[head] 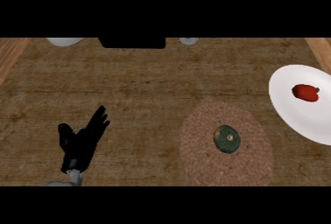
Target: Pick the bell pepper from the placemat and place it in the plate
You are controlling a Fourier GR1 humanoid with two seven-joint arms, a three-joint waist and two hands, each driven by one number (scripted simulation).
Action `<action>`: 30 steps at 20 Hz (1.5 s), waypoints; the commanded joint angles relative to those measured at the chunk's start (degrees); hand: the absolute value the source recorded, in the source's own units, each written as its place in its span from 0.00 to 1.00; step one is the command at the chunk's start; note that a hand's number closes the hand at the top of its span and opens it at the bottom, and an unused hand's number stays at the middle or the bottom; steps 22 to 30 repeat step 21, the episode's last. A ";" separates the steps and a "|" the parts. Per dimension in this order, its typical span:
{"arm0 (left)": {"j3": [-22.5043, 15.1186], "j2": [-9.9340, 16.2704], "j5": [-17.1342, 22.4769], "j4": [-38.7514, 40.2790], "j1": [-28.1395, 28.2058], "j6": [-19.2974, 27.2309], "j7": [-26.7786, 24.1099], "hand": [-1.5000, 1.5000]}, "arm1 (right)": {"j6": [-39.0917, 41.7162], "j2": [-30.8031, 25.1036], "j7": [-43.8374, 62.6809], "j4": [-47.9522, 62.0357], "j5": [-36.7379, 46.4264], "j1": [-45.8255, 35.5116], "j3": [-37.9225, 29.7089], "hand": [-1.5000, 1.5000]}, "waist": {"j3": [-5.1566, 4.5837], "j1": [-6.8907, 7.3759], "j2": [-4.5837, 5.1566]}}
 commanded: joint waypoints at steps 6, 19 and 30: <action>-0.03 -0.83 -1.03 -0.31 1.76 0.37 1.07 0.50 | 15.23 -3.55 -6.45 0.54 0.17 9.15 2.09 0.00 | -0.26 -0.69 -0.26; 2.46 -0.65 -0.89 -1.65 2.44 -1.95 2.20 0.50 | 13.55 -0.37 -9.50 -10.52 -1.83 23.97 5.97 0.00 | -0.43 -1.44 -0.57; 2.14 -1.02 -2.05 -1.60 2.00 -1.56 2.37 0.50 | 10.94 0.97 -9.92 -9.77 -0.38 23.45 7.46 0.00 | -0.39 -1.25 -0.51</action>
